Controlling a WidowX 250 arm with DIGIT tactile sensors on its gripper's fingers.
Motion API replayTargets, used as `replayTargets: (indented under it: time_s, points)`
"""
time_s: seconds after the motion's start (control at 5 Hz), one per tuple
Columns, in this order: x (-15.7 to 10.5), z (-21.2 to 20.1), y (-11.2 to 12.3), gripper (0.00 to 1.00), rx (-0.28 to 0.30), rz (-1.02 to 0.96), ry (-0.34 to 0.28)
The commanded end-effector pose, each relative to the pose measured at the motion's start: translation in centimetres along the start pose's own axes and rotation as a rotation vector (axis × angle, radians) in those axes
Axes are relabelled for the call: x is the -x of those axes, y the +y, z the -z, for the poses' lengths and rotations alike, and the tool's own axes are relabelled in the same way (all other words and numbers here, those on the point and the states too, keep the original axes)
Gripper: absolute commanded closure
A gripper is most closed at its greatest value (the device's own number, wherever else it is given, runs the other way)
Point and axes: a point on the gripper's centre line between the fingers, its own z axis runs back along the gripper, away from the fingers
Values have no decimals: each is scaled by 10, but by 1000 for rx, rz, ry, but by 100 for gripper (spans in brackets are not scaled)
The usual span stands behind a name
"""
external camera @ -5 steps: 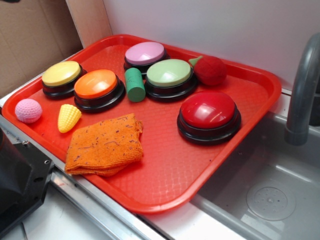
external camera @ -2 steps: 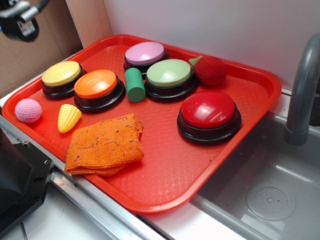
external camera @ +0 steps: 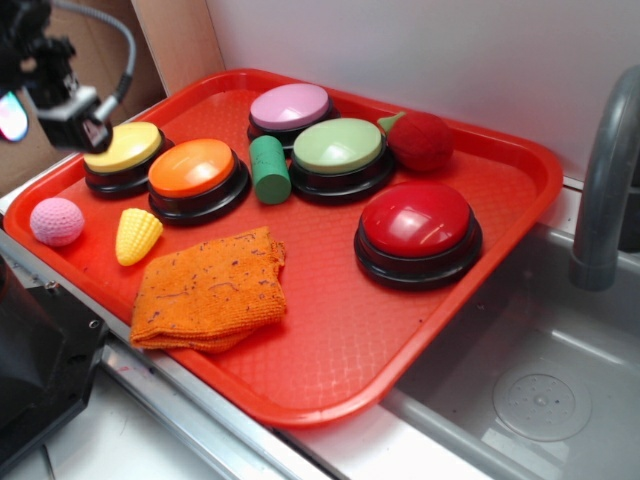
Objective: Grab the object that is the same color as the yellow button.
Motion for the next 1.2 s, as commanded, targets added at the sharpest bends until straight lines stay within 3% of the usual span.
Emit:
replayTargets:
  time_s: [0.0, 0.2, 0.4, 1.0]
  points:
    - [-10, 43, 2, 0, 11, -93, -74]
    - [-14, 58, -6, 0, 31, -92, -64]
    - [-15, 75, -15, 0, 6, -84, -42]
    - [-13, 94, -18, 0, 5, -80, -29]
